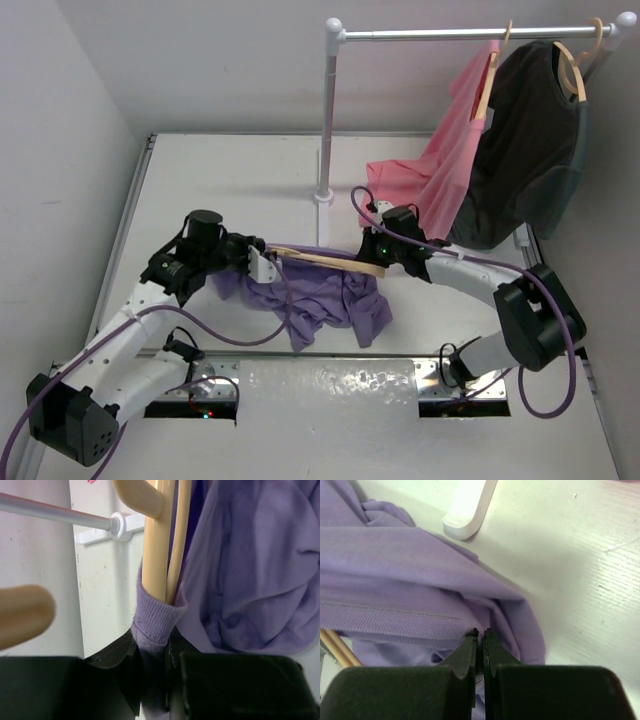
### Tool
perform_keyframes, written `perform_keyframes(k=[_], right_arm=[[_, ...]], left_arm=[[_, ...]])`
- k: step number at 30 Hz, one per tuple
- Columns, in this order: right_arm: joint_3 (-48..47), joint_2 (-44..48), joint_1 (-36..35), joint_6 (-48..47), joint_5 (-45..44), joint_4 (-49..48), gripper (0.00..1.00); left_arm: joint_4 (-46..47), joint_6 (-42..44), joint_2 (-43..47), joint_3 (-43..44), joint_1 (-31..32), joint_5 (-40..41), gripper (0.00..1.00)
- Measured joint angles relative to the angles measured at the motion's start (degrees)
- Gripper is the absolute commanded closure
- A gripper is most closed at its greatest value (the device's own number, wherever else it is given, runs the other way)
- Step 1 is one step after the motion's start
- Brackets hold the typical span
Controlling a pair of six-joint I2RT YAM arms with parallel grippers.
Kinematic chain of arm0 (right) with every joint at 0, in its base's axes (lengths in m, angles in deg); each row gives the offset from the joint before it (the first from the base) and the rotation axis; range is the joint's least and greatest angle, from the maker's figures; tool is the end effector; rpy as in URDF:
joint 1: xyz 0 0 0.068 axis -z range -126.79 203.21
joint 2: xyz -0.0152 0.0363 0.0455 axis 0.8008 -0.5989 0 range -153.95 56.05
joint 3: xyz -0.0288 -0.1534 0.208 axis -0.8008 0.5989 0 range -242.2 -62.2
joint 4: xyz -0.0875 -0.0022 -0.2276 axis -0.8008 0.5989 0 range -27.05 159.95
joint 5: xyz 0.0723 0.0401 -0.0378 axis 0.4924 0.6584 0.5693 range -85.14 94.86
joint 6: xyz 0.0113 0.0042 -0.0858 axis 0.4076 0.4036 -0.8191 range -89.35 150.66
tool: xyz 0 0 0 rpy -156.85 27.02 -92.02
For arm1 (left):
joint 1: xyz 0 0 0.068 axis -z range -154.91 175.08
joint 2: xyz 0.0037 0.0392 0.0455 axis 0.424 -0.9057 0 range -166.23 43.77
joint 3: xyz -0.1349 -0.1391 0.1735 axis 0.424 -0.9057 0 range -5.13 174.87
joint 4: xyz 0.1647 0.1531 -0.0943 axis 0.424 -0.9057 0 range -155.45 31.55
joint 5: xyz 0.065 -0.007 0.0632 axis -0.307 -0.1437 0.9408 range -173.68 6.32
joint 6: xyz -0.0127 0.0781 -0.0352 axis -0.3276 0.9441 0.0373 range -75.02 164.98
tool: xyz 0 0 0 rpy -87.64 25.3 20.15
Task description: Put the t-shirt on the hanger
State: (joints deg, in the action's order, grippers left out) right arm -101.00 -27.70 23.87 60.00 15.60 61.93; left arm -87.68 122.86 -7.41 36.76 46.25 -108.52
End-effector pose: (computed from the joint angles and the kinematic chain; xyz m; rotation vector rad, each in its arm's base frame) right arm 0.2568 0.1606 0.1419 -0.0972 2.4352 0.7070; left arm 0.1823 -0.1049 0.2423 1.7920 1.2278 0.0761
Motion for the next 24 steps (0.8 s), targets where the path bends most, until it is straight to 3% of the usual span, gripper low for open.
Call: perform_keyframes(k=[12,24], right_arm=[[4.0,11.1,4.1,-1.5,-0.1,3.1,1.0],[3.0,18.1,5.6,-18.8,7.2,11.6,1.0]], left_arm=[[10.4,-6.0,-5.8,0.0,0.2,8.9,1.0],[15.2,-4.2,-9.1,-1.5,0.1,20.3,1.0]])
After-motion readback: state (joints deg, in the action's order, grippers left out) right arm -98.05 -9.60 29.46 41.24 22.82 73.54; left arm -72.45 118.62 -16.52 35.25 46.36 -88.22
